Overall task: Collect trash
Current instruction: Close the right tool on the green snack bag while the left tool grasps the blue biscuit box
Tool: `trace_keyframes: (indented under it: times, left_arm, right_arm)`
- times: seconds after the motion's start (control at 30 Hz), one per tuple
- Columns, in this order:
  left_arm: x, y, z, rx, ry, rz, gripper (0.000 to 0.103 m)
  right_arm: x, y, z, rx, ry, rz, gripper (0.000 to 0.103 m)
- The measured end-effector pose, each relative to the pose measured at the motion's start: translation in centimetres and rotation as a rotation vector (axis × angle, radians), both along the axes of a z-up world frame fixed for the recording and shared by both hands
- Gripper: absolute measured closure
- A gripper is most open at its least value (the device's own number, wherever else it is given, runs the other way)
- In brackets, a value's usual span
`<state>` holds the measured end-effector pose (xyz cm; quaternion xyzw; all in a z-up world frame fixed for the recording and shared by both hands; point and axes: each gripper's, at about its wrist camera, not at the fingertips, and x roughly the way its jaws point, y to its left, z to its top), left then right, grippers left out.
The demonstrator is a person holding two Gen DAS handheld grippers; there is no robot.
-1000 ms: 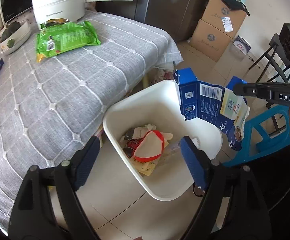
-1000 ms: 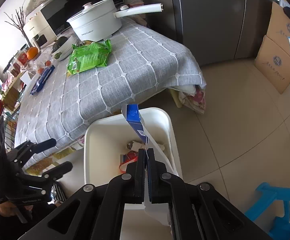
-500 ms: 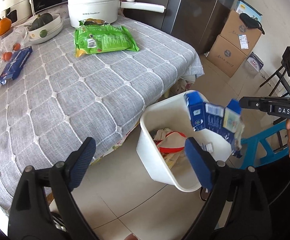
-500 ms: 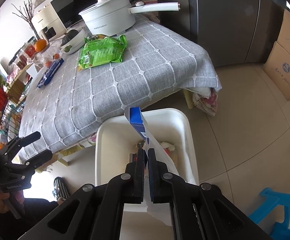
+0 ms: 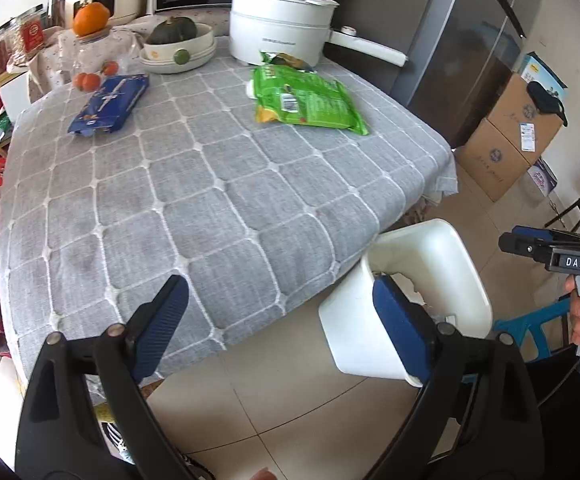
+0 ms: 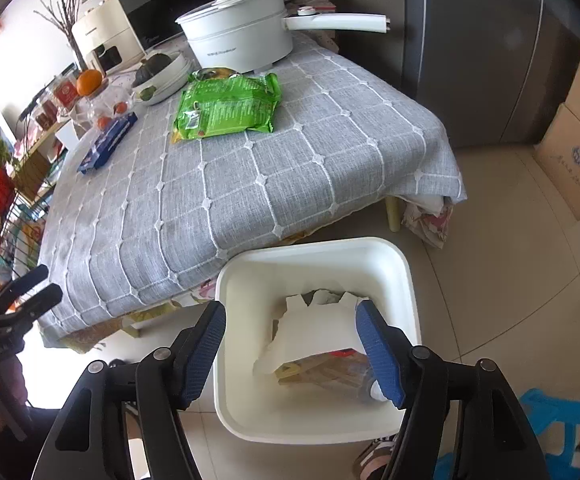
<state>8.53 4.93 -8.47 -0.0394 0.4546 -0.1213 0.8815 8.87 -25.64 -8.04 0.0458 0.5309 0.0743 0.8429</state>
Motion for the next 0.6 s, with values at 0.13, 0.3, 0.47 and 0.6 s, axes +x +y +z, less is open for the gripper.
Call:
trace_keyframes:
  times: [0.13,0.3,0.47,0.6]
  left_arm:
    - [2.3,3.3,-0.1,0.013,0.011,0.072,0.01]
    - [7.3,7.0,-0.1,0.084,0.016,0.127,0.01]
    - [13.7,10.1,-0.6,0.126,0.048,0.15,0.001]
    - [18.5,11.9,-0.7,0.164,0.008,0.17,0.001]
  right_arm:
    - [1.4,1.7,0.1,-0.046,-0.012,0.04,0.03]
    - [4.5,3.5,0.4,-0.079,-0.026,0.081,0.025]
    - [8.6,5.4,0.3,-0.134,-0.058,0.138,0.025]
    - [12.5,6.1,0.3,-0.13,-0.119,0.151,0.023]
